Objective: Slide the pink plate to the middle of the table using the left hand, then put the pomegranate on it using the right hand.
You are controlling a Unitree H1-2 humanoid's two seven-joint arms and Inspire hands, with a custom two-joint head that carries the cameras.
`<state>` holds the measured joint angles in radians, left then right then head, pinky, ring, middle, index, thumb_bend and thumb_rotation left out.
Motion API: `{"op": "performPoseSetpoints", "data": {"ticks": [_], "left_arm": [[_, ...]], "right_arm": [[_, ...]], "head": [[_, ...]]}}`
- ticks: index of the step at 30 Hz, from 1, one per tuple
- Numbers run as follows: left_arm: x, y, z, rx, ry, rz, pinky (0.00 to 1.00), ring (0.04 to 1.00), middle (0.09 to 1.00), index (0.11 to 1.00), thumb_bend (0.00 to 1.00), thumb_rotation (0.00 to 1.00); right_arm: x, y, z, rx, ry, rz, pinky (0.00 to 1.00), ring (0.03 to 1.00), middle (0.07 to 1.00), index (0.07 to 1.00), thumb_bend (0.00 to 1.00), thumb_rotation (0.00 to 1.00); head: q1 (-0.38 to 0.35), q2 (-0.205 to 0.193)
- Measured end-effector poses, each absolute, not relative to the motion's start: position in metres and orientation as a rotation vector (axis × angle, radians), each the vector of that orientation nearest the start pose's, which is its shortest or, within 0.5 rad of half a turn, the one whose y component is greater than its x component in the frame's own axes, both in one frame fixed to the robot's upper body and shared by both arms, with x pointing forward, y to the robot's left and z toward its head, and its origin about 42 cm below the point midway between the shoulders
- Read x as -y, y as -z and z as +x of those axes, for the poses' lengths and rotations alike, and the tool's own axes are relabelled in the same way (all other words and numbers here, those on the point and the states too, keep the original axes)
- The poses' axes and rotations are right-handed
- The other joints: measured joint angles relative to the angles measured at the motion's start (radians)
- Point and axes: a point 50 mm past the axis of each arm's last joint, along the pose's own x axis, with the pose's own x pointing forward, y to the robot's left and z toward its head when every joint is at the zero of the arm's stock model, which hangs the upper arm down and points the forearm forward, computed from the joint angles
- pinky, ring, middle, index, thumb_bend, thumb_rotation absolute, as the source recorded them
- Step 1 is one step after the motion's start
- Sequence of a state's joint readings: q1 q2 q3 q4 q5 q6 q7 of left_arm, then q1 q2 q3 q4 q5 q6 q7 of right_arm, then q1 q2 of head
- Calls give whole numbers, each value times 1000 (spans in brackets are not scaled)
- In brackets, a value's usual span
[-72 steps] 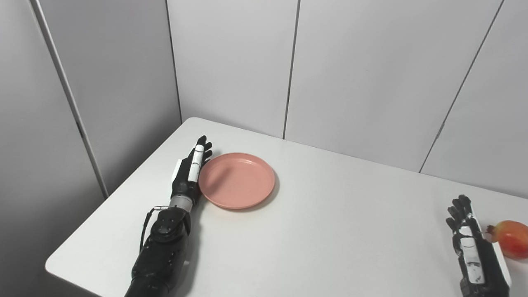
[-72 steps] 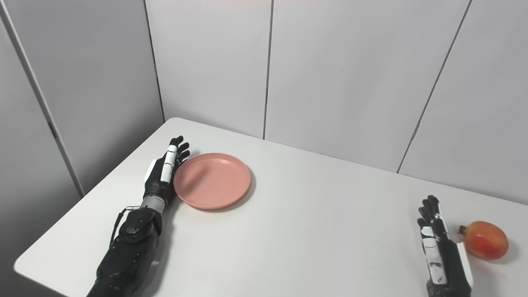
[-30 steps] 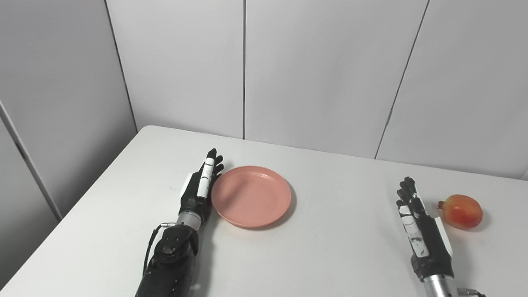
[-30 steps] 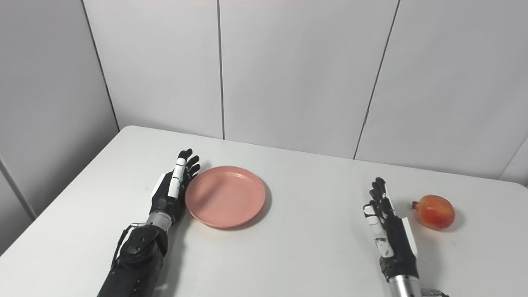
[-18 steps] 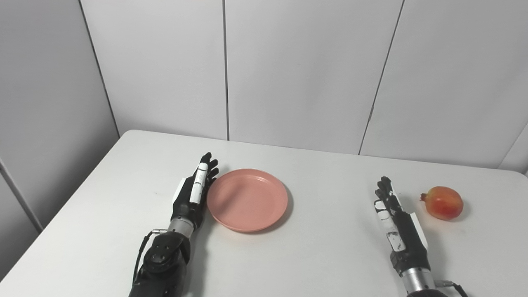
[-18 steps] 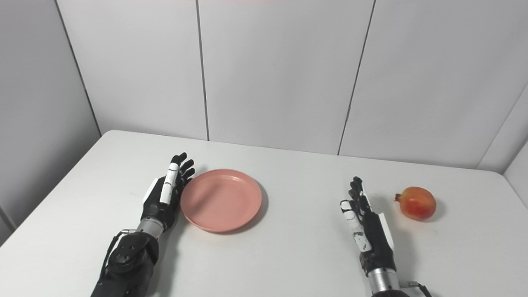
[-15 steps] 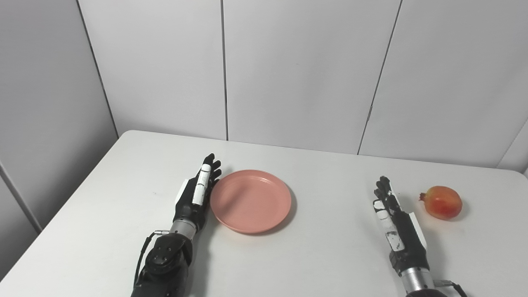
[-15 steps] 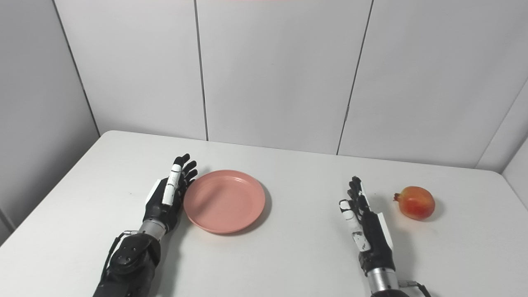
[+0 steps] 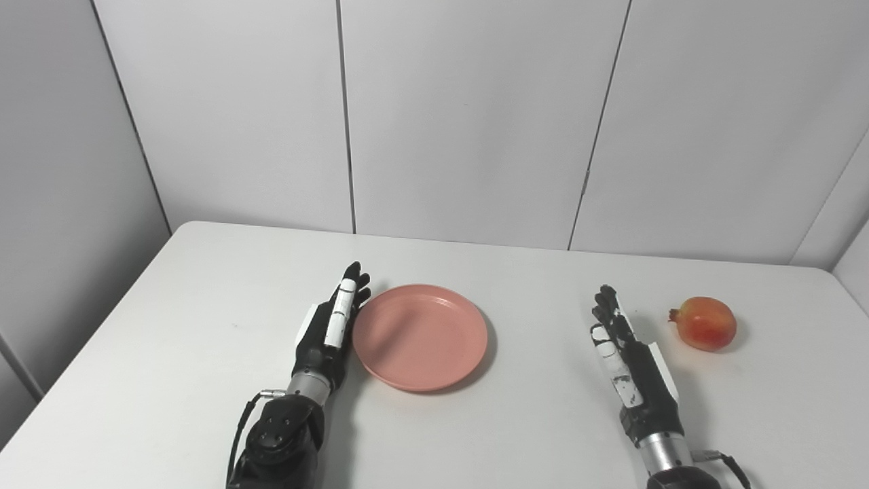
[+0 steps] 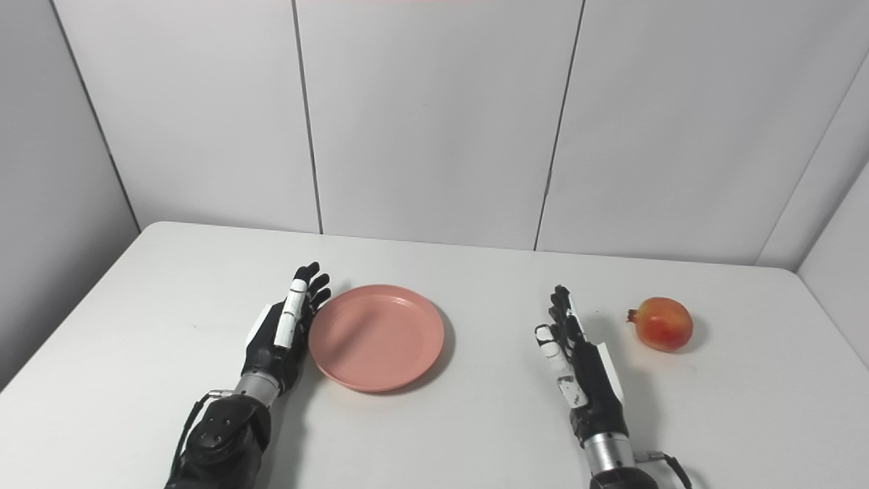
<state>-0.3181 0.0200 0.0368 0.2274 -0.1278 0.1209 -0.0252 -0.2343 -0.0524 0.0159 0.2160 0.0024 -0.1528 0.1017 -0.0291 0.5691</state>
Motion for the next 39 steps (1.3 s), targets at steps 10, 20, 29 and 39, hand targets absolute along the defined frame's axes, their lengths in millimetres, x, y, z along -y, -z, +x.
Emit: {"op": "performPoseSetpoints", "data": {"ticks": [10,20,29,39], "left_arm": [[-184,-124,376,-44,103,-156,999,1000,1000,999,581,1000],[-179,-121,370,-47,116,-162,982,990,997,988,596,1000],[-176,-118,365,-35,177,-197,1000,1000,1000,1000,616,1000],[-173,-118,358,-37,250,-275,1000,1000,1000,1000,616,1000]], "right_arm": [[197,-119,356,163,-172,-61,1000,1000,1000,1000,754,886],[192,-119,356,164,-160,-66,1000,1000,1000,1000,750,893],[187,-119,356,166,-163,-60,1000,1000,1000,1000,751,875],[184,-119,356,167,-169,-53,1000,1000,1000,1000,756,881]], "head": [[-23,9],[-46,12],[-63,17],[-66,17]]}}
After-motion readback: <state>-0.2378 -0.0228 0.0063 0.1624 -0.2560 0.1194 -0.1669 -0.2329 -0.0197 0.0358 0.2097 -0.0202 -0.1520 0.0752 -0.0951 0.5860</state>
